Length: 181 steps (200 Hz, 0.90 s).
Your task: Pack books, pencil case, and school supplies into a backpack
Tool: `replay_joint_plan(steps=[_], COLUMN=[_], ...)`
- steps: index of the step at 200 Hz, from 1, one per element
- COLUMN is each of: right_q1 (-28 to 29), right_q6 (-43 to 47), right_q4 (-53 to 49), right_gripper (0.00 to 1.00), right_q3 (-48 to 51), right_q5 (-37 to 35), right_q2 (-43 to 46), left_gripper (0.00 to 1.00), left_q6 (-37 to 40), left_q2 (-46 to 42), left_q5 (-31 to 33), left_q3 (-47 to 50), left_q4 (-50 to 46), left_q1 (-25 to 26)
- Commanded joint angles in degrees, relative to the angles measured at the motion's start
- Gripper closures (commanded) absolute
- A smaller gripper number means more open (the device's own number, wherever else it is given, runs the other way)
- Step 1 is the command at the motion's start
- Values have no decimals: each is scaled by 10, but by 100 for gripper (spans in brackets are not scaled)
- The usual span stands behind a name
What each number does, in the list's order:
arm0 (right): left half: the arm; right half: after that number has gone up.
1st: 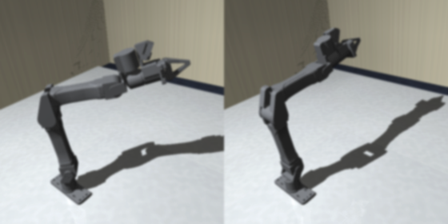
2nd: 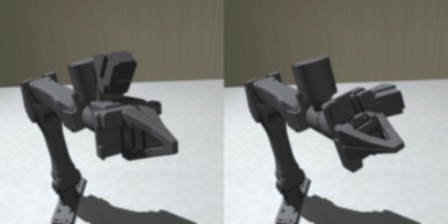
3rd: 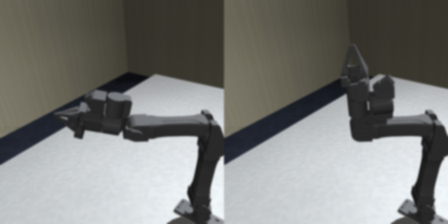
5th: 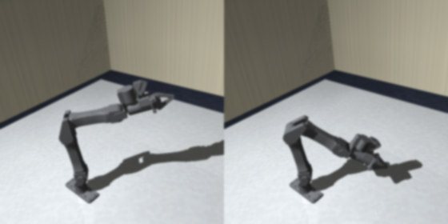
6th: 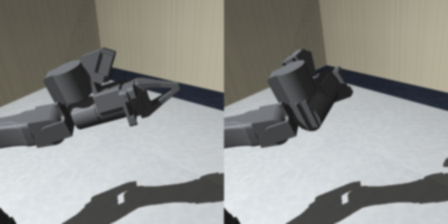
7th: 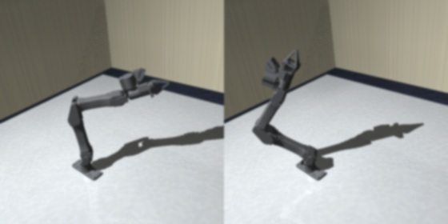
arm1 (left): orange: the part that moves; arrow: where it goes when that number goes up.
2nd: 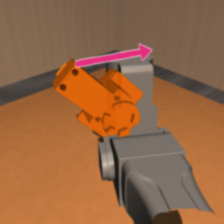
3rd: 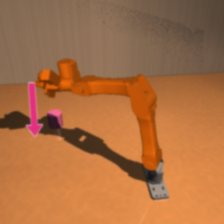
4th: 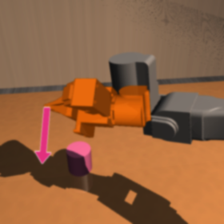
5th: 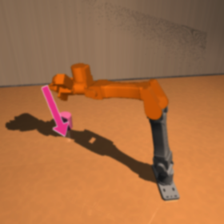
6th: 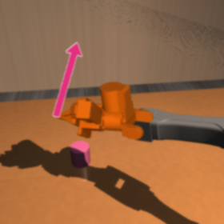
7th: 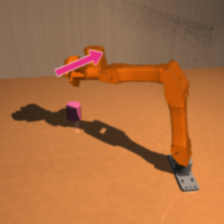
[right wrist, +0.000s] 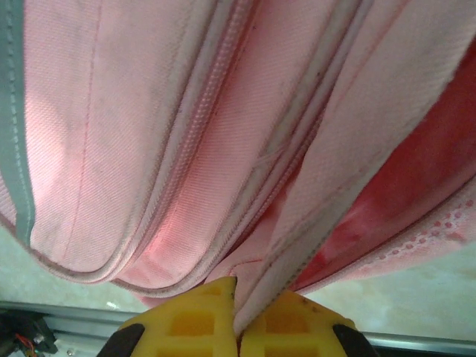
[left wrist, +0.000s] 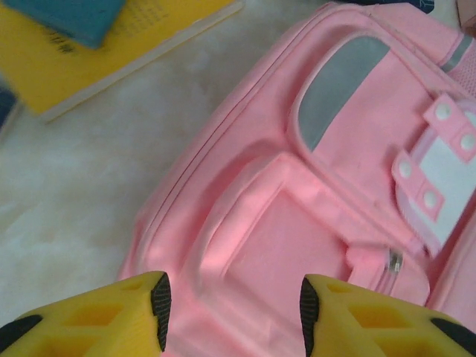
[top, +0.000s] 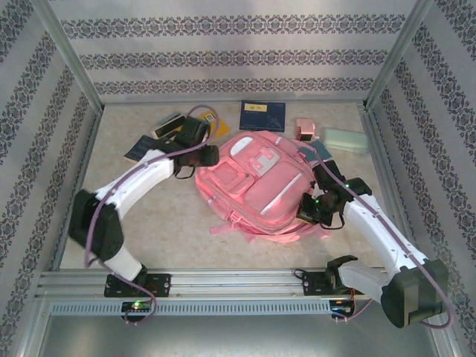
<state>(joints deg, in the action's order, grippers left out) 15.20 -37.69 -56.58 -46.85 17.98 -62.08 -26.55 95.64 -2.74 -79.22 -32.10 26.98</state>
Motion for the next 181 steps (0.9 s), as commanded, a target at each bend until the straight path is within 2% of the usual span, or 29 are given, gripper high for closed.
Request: replay_joint_plan(steps=[1, 25, 50, 75, 114, 133, 160, 170, 181], right_q1=[-8, -11, -14, -15, -12, -4, 27, 36, 39], right_q6=[-16, -7, -3, -5, -9, -15, -10, -5, -1], right_q4=[27, 19, 26, 51, 102, 136, 169, 166, 153], right_gripper=[100, 100, 100, 98, 84, 79, 77, 73, 63], right_q3=[2, -1, 1, 10, 26, 30, 8, -7, -24], right_q5=[-32, -58, -65, -54, -10, 14, 34, 25, 5], right_q2=[-2, -2, -4, -10, -33, -54, -101, -112, -111], left_gripper=[55, 65, 69, 68, 66, 65, 63, 62, 61], left_q6=[19, -5, -20, -32, -57, -77, -93, -86, -74], left_q2=[78, 135, 133, 71, -64, -134, -211, -224, -224], left_q5=[-61, -121, -103, -72, -46, -19, 11, 11, 9], left_q3=[-55, -64, -26, 63, 212, 263, 307, 317, 319], left_q4=[18, 31, 11, -3, -28, -54, -82, -82, -84], left_q1=[-5, -5, -5, -5, -6, -17, -46, -57, -69])
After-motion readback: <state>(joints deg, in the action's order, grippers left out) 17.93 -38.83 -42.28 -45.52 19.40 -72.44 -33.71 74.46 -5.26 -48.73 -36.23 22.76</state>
